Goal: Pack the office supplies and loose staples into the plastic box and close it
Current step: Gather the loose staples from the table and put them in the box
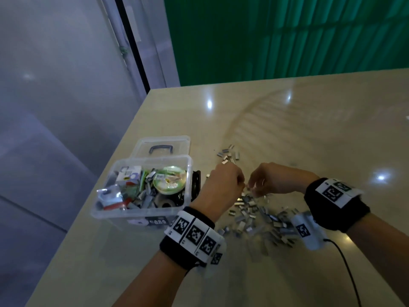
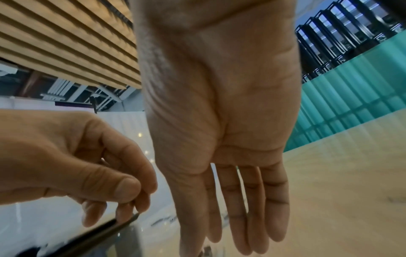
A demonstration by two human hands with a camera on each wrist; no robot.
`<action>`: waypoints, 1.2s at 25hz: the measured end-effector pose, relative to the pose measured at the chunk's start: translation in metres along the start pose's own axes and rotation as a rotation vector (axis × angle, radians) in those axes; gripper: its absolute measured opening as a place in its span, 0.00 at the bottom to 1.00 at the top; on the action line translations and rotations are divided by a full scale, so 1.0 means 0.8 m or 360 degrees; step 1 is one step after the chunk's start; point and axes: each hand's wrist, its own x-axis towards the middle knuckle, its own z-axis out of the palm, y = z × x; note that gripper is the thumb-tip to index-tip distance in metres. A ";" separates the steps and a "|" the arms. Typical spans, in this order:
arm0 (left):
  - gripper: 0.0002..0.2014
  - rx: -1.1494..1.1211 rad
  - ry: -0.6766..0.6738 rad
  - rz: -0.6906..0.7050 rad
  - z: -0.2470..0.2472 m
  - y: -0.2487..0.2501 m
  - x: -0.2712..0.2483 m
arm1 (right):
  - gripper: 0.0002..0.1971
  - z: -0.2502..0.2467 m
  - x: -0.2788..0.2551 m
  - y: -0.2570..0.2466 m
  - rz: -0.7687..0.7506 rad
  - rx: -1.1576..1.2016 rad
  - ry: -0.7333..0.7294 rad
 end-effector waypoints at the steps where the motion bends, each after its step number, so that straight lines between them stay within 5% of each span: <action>1: 0.07 0.0002 -0.0022 -0.0064 0.016 -0.001 -0.002 | 0.07 0.008 -0.003 0.008 0.0013 -0.0041 -0.0045; 4: 0.07 0.0013 -0.0124 -0.0223 0.056 -0.010 -0.012 | 0.14 0.026 -0.011 0.025 -0.0007 -0.0188 -0.0099; 11: 0.12 0.0038 -0.0333 -0.0376 0.089 -0.028 -0.036 | 0.12 0.050 -0.028 0.038 -0.0138 -0.0076 -0.0110; 20: 0.08 0.0210 -0.0136 -0.0347 0.120 -0.039 -0.038 | 0.04 0.109 -0.011 0.041 -0.0247 -0.0151 0.0055; 30: 0.08 0.0025 -0.0057 -0.0240 0.057 -0.012 -0.051 | 0.03 0.024 -0.022 0.023 -0.0393 0.0042 0.0123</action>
